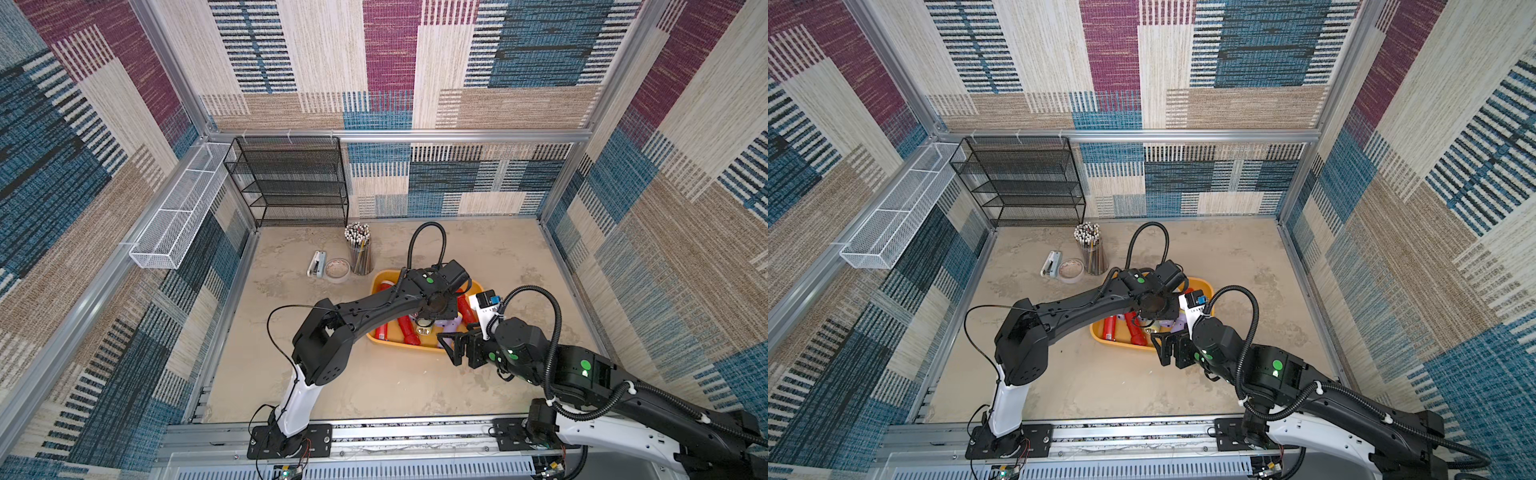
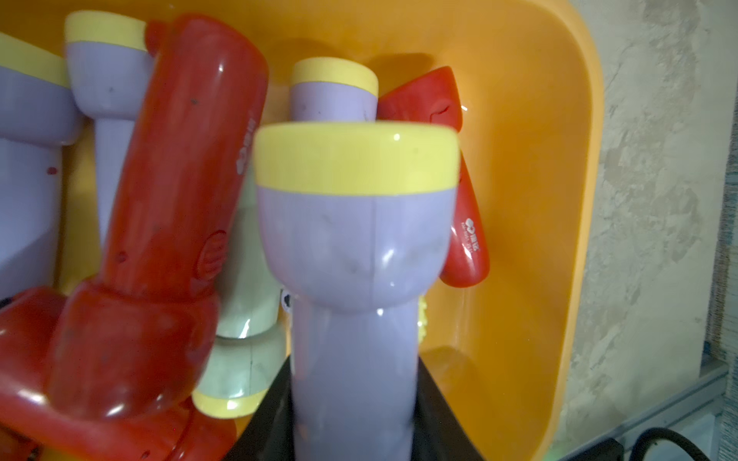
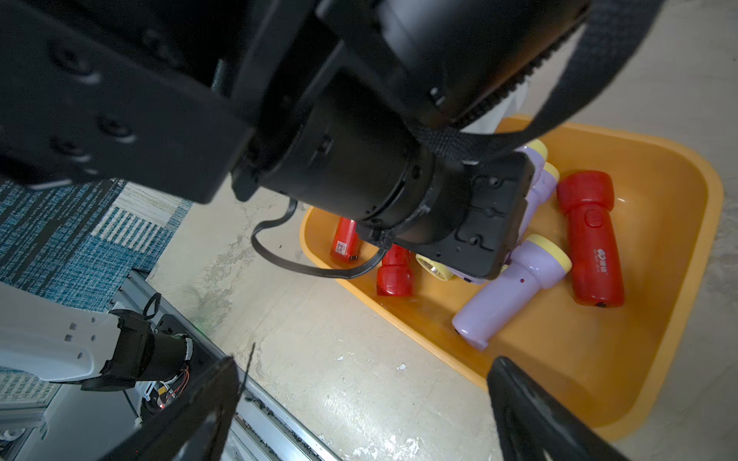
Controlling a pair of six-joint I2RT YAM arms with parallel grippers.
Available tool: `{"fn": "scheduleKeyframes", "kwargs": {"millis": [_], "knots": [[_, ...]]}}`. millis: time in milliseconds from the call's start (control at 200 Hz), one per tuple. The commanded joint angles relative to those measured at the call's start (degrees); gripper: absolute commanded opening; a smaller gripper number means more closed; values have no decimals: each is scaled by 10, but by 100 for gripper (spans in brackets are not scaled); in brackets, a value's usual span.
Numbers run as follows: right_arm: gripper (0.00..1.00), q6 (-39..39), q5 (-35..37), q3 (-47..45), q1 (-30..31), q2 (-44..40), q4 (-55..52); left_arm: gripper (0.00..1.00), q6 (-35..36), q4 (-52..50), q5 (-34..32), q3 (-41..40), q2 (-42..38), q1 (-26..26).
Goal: Put the flashlights into the storage boxes
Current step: Place the flashlight at the storage box.
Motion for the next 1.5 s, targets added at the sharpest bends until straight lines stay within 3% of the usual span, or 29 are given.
{"fn": "scheduleKeyframes", "kwargs": {"millis": [0, 265, 551, 942, 957, 977, 997, 1497], "knots": [[100, 14, 6, 0, -1, -4, -5, 28, 26, -4, 3, 9, 16, 0], [100, 27, 3, -4, 0, -11, -4, 32, 34, -7, -1, 18, 38, 6], [100, 26, -1, 4, 0, 11, 6, 62, 53, -6, -2, 14, 22, 6], [100, 13, 7, 60, -1, 50, -14, 73, 79, 4, -11, -18, -37, 5], [100, 11, 9, 64, 0, 53, -16, 78, 81, 6, -11, -23, -41, 5], [100, 10, 11, 70, 0, 56, -18, 95, 81, 10, -12, -29, -48, 5], [100, 8, 12, 75, 0, 59, -21, 100, 83, 14, -11, -35, -54, 5], [100, -14, 34, 206, -1, 178, -39, 100, 117, 81, -65, -256, -308, 10]]}}
